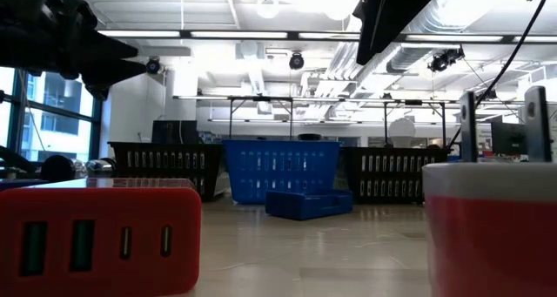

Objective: Pick & Place Office items
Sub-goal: Put the blue hourglass into the blue bin

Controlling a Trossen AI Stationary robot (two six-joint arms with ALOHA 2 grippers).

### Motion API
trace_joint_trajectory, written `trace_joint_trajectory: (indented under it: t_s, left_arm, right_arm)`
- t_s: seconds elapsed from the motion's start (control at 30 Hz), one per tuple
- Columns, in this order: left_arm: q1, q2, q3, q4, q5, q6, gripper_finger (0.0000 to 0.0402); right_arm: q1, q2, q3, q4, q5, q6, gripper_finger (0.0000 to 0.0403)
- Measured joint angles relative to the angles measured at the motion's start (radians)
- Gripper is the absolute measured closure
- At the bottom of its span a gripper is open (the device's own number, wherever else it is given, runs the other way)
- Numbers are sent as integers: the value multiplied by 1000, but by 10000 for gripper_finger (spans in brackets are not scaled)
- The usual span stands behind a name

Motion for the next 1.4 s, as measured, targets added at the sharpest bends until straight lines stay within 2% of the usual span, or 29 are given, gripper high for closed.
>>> trace_joint_trajectory:
  t_s: [0.07,0.13,0.3,0.5,0.73,0.87,1.0,1.13,1.3,1.4]
  left_arm:
    - [1,0,0,-2,67,16,184]
    - [1,0,0,2,93,25,172]
    - [1,0,0,41,92,-15,166]
    - [-13,0,0,63,148,-163,166]
    - [-38,6,25,119,134,-126,166]
    - [-52,70,89,111,108,-98,166]
    - [-65,215,199,38,66,-93,166]
    - [-82,392,356,-116,9,-96,166]
    - [-86,559,607,-582,-101,-277,166]
    - [-86,636,699,-825,-163,-429,166]
  right_arm:
    - [0,0,0,1,0,0,159]
    - [0,0,0,1,0,0,159]
    - [0,0,0,0,0,0,159]
    - [0,0,0,0,0,0,159]
    - [0,0,0,0,0,8,159]
    - [0,0,0,0,-3,8,159]
    - [0,0,0,0,-3,7,159]
    - [0,0,0,0,-3,7,159]
    - [0,0,-9,1,-4,29,159]
    - [0,0,-33,8,-4,26,159]
